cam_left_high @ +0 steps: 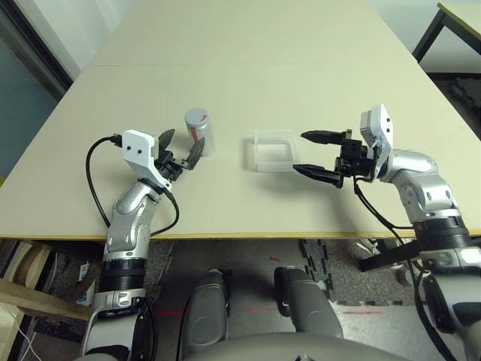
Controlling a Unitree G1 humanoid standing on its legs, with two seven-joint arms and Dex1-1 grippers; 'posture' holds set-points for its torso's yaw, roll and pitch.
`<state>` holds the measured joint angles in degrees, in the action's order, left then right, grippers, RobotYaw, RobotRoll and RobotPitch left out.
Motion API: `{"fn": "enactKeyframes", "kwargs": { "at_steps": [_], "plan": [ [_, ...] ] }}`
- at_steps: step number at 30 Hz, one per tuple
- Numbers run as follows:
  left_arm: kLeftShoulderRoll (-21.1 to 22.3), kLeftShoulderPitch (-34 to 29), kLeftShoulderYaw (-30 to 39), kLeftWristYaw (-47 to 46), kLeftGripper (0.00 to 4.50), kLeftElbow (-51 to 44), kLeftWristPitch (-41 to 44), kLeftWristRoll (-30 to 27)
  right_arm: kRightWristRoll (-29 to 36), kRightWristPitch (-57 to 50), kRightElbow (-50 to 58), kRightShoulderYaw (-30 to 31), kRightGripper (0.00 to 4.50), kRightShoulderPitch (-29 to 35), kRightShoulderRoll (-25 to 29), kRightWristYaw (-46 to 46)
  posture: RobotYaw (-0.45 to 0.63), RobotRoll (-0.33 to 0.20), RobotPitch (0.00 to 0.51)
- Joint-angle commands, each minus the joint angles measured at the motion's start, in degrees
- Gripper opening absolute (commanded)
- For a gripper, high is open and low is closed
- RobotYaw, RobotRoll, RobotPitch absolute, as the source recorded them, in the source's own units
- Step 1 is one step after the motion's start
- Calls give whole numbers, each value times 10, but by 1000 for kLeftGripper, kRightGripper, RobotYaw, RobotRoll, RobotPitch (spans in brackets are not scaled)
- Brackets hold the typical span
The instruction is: Pour the medicine from the bottle into the box.
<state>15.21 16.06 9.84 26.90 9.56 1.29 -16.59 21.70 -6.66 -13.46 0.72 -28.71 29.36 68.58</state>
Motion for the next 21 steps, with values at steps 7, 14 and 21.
{"fn": "enactKeyframes", "kwargs": {
  "at_steps": [7, 14, 21],
  "plan": [
    [-16, 20, -20, -7, 4481, 32, -11, 16, -2, 8, 15, 0, 4500, 13, 0, -10, -121, 0, 146],
    [-21, 55, -25, -14, 4481, 80, -23, 23, -1, 7, 23, 0, 4500, 19, 1, -16, -136, 0, 144],
    [-36, 106, -28, -28, 4481, 155, -49, 38, -2, 5, 31, 1, 4500, 22, -1, -24, -154, 0, 142]
  ]
}}
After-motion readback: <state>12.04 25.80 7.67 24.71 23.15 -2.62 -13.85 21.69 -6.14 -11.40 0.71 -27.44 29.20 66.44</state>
